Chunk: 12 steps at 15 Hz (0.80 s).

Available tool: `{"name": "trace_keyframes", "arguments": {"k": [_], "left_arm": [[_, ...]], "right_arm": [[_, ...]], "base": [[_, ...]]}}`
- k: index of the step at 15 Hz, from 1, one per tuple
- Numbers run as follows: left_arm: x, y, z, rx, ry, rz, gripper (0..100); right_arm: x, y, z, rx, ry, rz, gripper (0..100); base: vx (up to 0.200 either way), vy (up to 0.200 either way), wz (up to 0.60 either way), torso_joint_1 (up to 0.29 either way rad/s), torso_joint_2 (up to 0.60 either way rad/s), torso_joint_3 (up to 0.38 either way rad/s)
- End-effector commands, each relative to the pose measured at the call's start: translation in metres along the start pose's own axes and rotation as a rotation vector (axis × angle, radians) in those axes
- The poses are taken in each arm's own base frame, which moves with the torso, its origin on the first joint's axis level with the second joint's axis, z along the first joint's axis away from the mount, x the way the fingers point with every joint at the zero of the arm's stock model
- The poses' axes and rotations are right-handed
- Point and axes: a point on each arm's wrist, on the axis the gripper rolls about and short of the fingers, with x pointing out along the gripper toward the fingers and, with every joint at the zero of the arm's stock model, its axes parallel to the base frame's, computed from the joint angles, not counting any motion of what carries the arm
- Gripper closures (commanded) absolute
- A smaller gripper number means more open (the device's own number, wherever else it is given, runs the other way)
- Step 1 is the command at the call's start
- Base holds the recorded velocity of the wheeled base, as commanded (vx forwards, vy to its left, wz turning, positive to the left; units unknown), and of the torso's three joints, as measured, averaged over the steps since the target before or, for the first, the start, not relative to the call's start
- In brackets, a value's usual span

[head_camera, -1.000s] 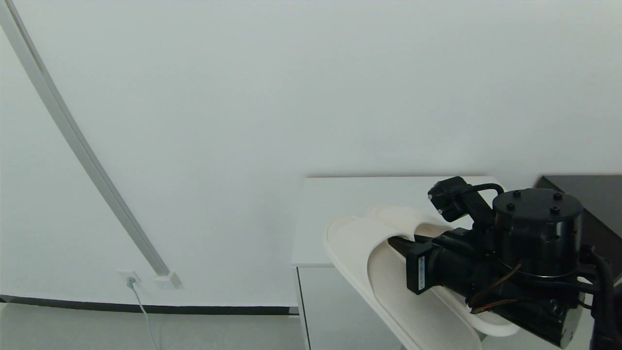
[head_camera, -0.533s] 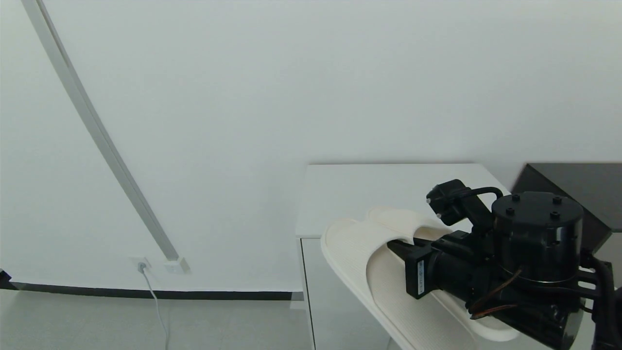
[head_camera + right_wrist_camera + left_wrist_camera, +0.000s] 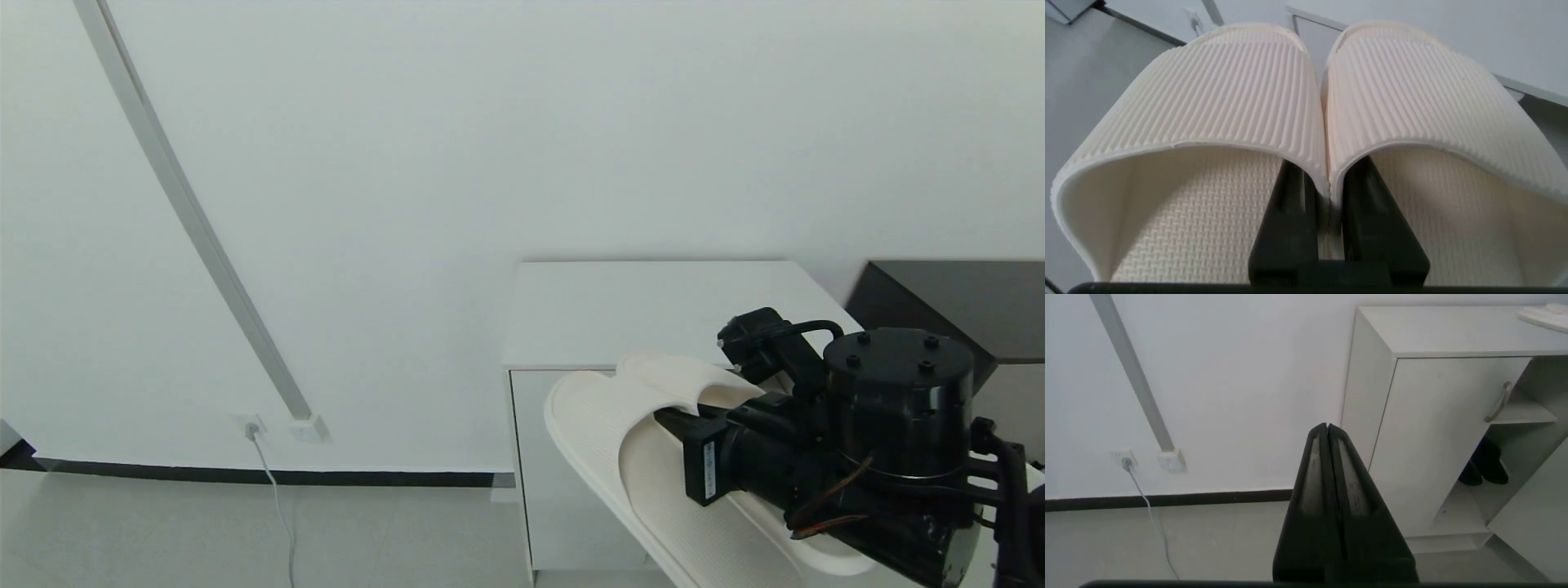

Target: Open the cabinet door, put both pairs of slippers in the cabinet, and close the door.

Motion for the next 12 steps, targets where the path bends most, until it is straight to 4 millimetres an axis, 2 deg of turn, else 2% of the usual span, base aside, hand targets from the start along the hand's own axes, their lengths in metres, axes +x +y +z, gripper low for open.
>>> {"name": "trace_keyframes", "arguments": {"k": [1, 9, 12], "left_arm": [[0.0001, 0.0000, 0.0000, 0.000, 0.001, 0.000, 100], [0.0001, 0.0000, 0.0000, -0.002, 0.001, 0.000, 100], [0.0001, 0.0000, 0.0000, -0.002, 0.001, 0.000, 100]], "right_arm": [[0.0009, 0.0008, -0.0011, -0.002, 0.004, 0.003, 100], [0.0006, 0.0009, -0.0024, -0.006, 0.009, 0.002, 100], [0.0006, 0.0009, -0.0023, -0.006, 0.007, 0.002, 100]], "base": [[0.000, 0.000, 0.00, 0.000, 0.00, 0.000], [0.000, 0.000, 0.00, 0.000, 0.00, 0.000], [0.000, -0.200, 0.00, 0.001, 0.00, 0.002]]}}
